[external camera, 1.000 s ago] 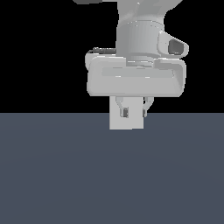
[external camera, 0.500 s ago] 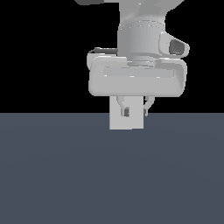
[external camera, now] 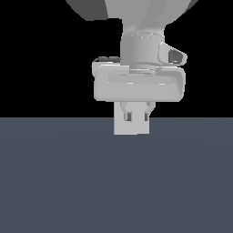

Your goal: Plug the charger into the wall socket.

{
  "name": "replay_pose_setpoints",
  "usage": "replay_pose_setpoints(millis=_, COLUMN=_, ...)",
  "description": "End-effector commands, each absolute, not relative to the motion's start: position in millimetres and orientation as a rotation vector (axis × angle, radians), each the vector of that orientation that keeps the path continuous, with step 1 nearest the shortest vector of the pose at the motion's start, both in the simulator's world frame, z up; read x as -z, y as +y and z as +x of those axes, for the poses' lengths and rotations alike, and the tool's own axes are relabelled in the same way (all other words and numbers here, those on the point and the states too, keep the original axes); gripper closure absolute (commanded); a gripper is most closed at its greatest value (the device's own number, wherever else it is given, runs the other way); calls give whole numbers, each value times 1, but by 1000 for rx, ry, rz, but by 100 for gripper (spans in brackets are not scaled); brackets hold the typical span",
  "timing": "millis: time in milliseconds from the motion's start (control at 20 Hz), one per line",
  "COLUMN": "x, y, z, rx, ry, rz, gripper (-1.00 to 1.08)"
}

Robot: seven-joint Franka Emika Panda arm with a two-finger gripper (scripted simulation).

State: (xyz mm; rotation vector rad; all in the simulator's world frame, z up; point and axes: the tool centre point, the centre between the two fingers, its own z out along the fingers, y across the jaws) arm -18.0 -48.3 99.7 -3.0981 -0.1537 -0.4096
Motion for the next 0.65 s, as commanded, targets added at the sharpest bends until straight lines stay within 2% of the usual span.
replay_pose_setpoints(millis=0, x=-100, y=-47, z=-8, rx=410, ry=-154, rz=-3098, gripper=108)
replay_pose_setpoints(millis=600, x=-100, y=-46, z=7, rx=410, ry=-155, rz=-3098, gripper=108)
